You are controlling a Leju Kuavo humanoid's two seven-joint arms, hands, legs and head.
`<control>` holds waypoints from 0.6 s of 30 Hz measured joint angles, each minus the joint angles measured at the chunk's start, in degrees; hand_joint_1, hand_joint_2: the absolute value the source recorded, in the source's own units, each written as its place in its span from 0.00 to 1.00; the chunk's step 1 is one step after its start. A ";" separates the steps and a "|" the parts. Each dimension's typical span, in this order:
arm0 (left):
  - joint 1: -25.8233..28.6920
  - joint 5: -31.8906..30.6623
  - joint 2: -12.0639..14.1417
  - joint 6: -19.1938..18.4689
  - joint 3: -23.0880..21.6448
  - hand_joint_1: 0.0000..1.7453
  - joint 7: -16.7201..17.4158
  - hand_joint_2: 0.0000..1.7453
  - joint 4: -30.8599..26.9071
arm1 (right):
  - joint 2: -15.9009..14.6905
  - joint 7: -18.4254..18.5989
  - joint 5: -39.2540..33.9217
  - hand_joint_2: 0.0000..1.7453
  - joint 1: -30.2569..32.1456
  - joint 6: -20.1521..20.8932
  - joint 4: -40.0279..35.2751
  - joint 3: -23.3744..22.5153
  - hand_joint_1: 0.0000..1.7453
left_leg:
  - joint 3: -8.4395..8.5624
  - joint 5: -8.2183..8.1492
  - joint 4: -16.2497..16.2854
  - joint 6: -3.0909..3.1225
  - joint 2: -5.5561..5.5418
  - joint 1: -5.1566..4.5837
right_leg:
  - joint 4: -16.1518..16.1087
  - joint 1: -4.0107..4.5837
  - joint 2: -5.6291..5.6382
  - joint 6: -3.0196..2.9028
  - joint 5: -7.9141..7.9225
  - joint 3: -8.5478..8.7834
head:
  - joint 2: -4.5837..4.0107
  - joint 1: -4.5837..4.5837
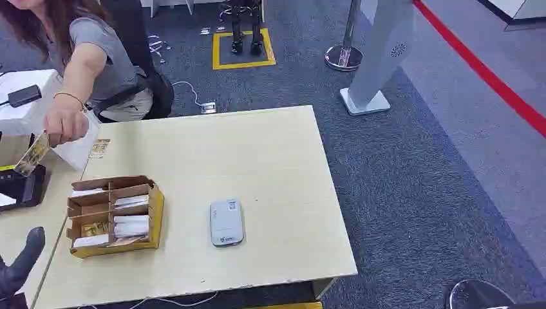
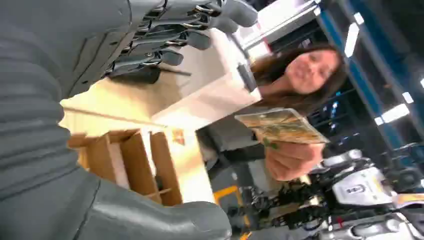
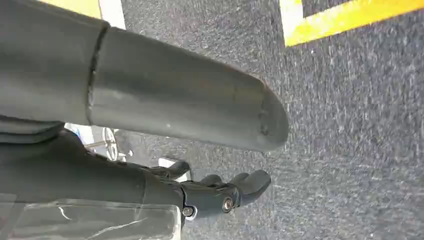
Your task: Pass the card to the sensor for recognition and then transmit it.
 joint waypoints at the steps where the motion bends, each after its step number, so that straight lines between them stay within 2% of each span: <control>1: -0.67 0.09 0.05 -0.02 -0.28 0.00 0.13 1.00 1.20 | 0.09 0.00 0.22 0.00 -0.12 -0.02 0.24 0.19 0.00 | 0.00 0.00 0.00 0.00 0.00 0.00 | 0.00 0.00 0.00 0.00 0.00 0.00 | 0.00 0.00; 3: -2.25 0.24 0.09 -0.04 -0.88 0.00 0.61 1.00 4.23 | 0.28 -0.15 0.55 0.00 -0.48 -0.11 0.63 0.79 0.00 | -0.01 0.00 0.00 0.00 0.00 -0.01 | 0.00 0.00 0.00 0.00 0.00 0.01 | 0.00 0.00; 9: -4.26 0.26 0.11 -0.02 -1.71 0.00 0.94 1.00 8.68 | 0.55 -0.37 0.65 0.00 -0.90 -0.26 1.24 1.35 0.00 | -0.02 -0.01 0.01 0.01 0.03 -0.02 | -0.01 -0.01 0.07 0.00 0.00 -0.01 | 0.00 0.00; 18: -4.82 0.24 0.13 0.00 -2.14 0.00 0.94 1.00 10.87 | 0.61 -0.37 0.65 0.00 -0.95 -0.35 1.57 1.64 0.00 | -0.02 -0.01 0.01 0.01 0.03 -0.01 | 0.00 -0.01 0.07 0.00 -0.01 -0.03 | 0.00 0.00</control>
